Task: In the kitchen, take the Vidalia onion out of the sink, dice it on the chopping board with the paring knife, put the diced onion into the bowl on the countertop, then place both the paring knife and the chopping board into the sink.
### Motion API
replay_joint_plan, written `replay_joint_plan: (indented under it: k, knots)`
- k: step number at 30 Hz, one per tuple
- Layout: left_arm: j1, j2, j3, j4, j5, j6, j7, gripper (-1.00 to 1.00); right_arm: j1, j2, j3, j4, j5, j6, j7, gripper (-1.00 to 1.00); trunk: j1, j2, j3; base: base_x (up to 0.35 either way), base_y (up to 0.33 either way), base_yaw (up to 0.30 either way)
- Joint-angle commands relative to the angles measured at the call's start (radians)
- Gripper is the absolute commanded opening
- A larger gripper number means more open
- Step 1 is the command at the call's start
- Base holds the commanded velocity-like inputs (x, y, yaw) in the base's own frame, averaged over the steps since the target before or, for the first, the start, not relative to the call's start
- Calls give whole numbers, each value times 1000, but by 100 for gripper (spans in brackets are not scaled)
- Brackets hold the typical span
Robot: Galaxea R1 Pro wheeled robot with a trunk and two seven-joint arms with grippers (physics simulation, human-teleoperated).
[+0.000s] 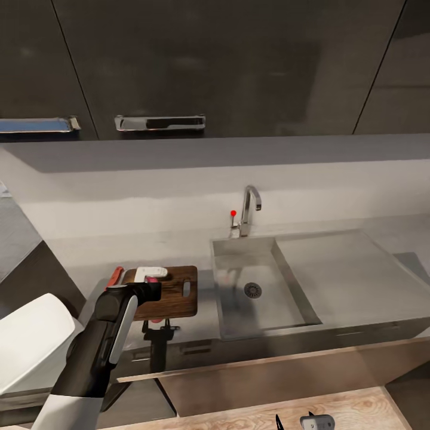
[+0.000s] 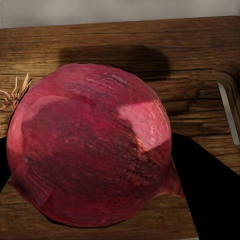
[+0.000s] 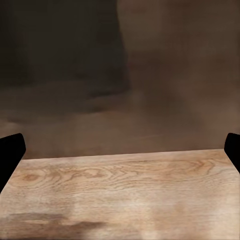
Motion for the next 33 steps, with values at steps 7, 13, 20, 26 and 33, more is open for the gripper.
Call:
replay_joint_plan:
  k: [7,13,20,26,33]
  knots:
    - [-1,0,-1,-1,5,4,8,-100,-1,-2,8,0,-10,-3,-8,100,1,-2,-2,0,1,0]
    - [-1,0,-1,-1,5,4,8,-100,-1,-2,8,0,-11,-3,-8,100,1,-2,-7,0,0,0]
    - [-1,0,-1,0,5,4,8,-100,-1,-2,8,0,-11,-3,-8,100,1,-2,-16,0,0,0]
    - [-1,0,-1,2,5,4,8,-100,-1,-2,8,0,-11,-3,-8,100,1,-2,-25,0,0,0]
    - [-1,0,-1,3,5,4,8,-100,-1,-2,8,0,-11,-3,-8,100,1,-2,-32,0,0,0]
